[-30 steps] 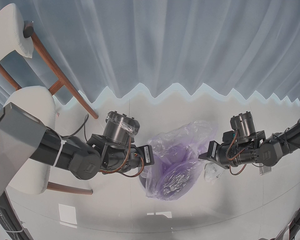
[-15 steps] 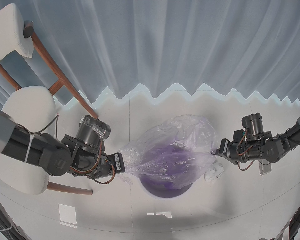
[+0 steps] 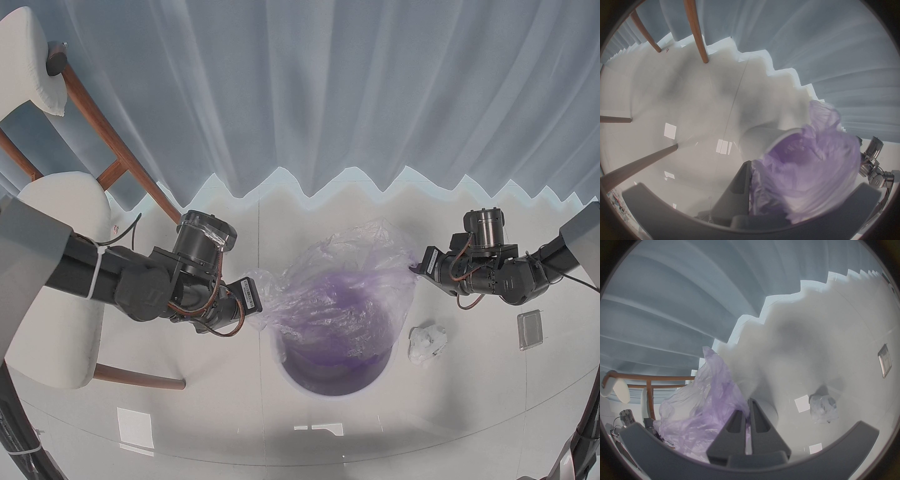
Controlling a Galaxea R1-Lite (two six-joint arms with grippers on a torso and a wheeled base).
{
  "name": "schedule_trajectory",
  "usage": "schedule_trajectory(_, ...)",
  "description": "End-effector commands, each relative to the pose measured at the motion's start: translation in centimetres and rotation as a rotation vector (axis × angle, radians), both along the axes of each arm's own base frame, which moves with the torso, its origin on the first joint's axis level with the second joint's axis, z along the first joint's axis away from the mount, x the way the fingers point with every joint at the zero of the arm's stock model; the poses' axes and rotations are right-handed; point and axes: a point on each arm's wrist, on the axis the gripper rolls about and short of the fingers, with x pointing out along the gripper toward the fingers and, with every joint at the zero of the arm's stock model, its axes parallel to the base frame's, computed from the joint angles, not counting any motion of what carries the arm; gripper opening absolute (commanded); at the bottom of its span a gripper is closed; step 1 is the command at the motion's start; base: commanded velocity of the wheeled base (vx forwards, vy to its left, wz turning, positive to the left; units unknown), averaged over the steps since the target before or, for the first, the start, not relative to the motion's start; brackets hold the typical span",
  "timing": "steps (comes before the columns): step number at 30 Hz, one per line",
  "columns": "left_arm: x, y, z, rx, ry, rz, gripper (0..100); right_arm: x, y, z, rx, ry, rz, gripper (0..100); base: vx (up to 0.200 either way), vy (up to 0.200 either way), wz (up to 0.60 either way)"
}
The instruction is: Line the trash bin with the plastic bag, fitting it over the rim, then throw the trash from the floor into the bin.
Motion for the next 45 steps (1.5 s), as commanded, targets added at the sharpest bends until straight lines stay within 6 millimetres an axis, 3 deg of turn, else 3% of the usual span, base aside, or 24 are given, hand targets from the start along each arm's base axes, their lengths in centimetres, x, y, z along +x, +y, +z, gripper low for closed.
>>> schedule_trajectory(1,2.6,0.4,-3.8,0.046,0.088,0.044,0,1.9,-0.2,-2.5,-0.018,0.042,-0.024,0,0.000,0.000,0.00)
schedule_trajectory(6,2.1,0.9,-4.7,0.082,0.175,0.037,0,2.3,-0.5,-4.2,-0.042,0.086,-0.052,0,0.000,0.000,0.00)
schedule_trajectory(14,1.4,1.2,-5.2,0.105,0.225,0.038,0,1.3,-0.8,-5.3,-0.057,0.138,-0.053,0,0.000,0.000,0.00)
schedule_trajectory(26,-0.3,1.3,-6.3,0.133,0.348,-0.003,0,-2.8,-1.4,-7.2,-0.077,0.262,-0.029,0,0.000,0.000,0.00)
schedule_trajectory(30,-0.7,1.1,-6.1,0.132,0.347,-0.017,0,-3.5,-1.6,-6.6,-0.061,0.264,-0.013,0,0.000,0.000,0.00)
schedule_trajectory(34,-1.0,1.0,-4.6,0.110,0.302,-0.021,0,-3.8,-1.6,-5.4,-0.043,0.236,-0.007,0,0.000,0.000,0.00)
schedule_trajectory(42,-1.6,1.2,-3.7,0.099,0.285,-0.017,0,-4.6,-1.8,-4.8,-0.002,0.254,-0.030,0,0.000,0.000,0.00)
schedule_trajectory(43,-1.6,1.2,-3.6,0.101,0.283,-0.015,100,-4.8,-1.8,-4.8,0.004,0.260,-0.025,100,0.000,0.000,0.00)
schedule_trajectory(45,-1.6,1.2,-3.3,0.096,0.273,-0.006,100,-4.9,-1.8,-4.6,0.017,0.260,-0.024,100,0.000,0.000,0.00)
